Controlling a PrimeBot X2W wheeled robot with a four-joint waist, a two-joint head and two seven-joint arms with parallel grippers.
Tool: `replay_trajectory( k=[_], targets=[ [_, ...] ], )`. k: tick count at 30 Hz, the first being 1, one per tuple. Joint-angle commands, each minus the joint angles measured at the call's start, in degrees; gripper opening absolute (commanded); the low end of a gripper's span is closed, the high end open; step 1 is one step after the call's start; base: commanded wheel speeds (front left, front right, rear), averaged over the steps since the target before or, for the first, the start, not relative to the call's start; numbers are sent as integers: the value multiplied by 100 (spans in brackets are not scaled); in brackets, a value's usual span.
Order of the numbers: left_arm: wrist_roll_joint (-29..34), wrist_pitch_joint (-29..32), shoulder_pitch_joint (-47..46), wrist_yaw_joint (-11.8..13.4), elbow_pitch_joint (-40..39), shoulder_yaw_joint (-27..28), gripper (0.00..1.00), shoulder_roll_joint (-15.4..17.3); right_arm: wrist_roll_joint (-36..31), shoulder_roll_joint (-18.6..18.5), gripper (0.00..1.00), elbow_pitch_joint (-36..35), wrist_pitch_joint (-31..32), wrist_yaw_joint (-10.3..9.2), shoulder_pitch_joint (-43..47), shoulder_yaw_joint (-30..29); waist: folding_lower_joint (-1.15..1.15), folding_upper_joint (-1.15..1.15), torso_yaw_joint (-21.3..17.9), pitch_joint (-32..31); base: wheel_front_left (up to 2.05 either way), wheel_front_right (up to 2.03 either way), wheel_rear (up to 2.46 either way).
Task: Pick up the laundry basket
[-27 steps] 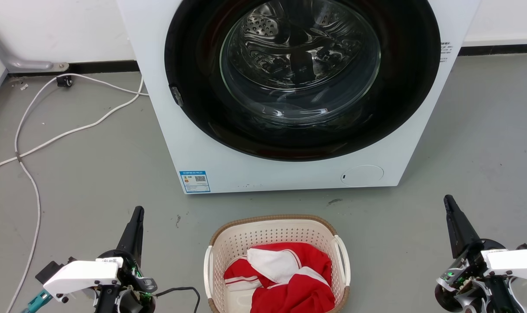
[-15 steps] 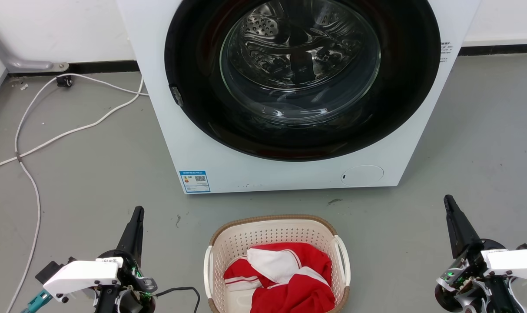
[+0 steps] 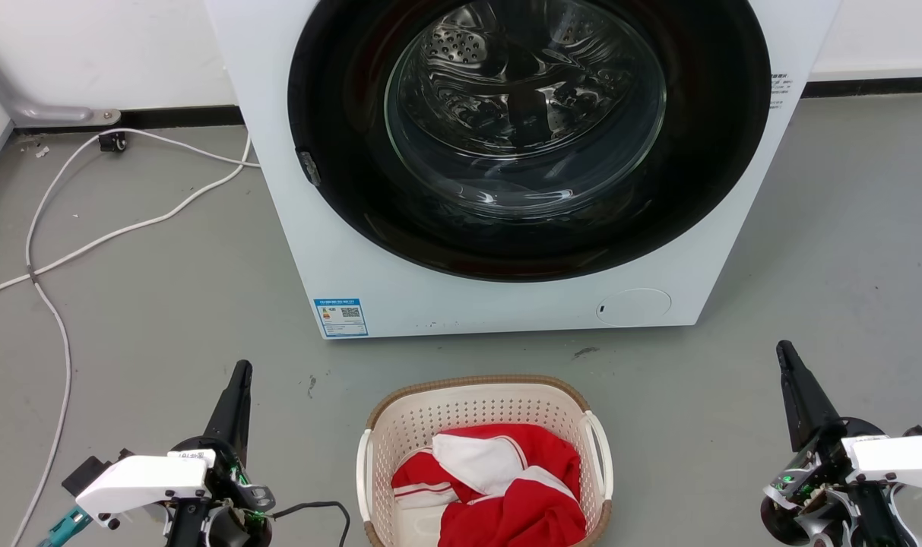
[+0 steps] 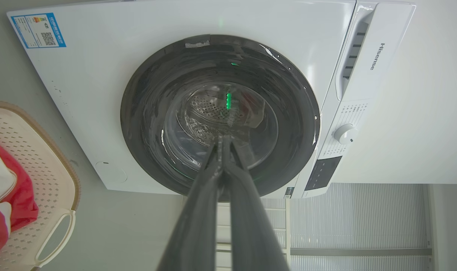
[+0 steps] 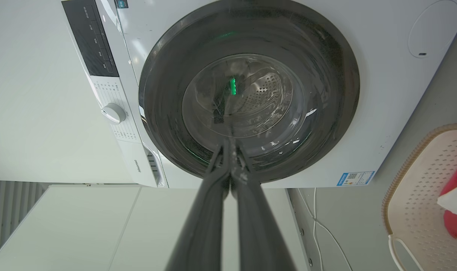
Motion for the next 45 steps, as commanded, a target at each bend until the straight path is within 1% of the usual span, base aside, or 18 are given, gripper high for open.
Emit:
replay_trajectory(
  k=[1, 2, 4, 9, 13, 14, 16, 24, 34, 45],
  targets=[
    [-10, 12, -48, -13, 3, 11, 0, 15, 23, -3, 0, 1, 9, -2, -56, -3, 0, 0, 0, 0, 0, 0, 0],
    [0, -1, 9, 0, 16, -3, 100, -2, -2, 0, 100, 13, 0, 1, 9, 1, 0, 0, 0, 0, 0, 0, 0],
    [0, -5, 83, 0, 103, -15, 100, -15, -3, 5, 100, 105, -2, 0, 85, 9, 0, 0, 0, 0, 0, 0, 0],
    [147, -157, 95, 0, -1, -47, 100, -13, -187, 5, 100, 50, -154, 0, 106, 15, 0, 0, 0, 6, 0, 0, 0],
    [628, -300, 93, 0, -128, -17, 100, -11, -756, 4, 100, -98, -296, 0, 118, -21, 0, 0, 1, 15, 0, 0, 0],
    [628, -300, 93, 0, -128, -17, 100, -11, -756, 4, 100, -98, -296, 0, 118, -21, 0, 0, 1, 15, 0, 0, 0],
    [857, -354, 93, 12, -196, -9, 100, -10, -1034, 4, 100, -185, -351, 0, 130, -18, 0, 0, 3, 19, 0, 0, 0],
    [1816, -561, 132, 148, -483, -104, 100, -7, -2296, 2, 100, -545, -559, 0, 207, 99, 0, 0, 7, 33, 0, 0, 0],
    [2944, -795, 199, 283, -740, -277, 100, -3, -3659, 1, 100, -816, -793, 0, 311, 236, 0, 0, 10, 48, 0, 0, 0],
    [3971, -1024, 279, 293, -964, -372, 100, 1, -4780, -1, 100, -1020, -1025, 0, 420, 377, 0, 0, 20, 63, 0, 0, 0]
  ],
)
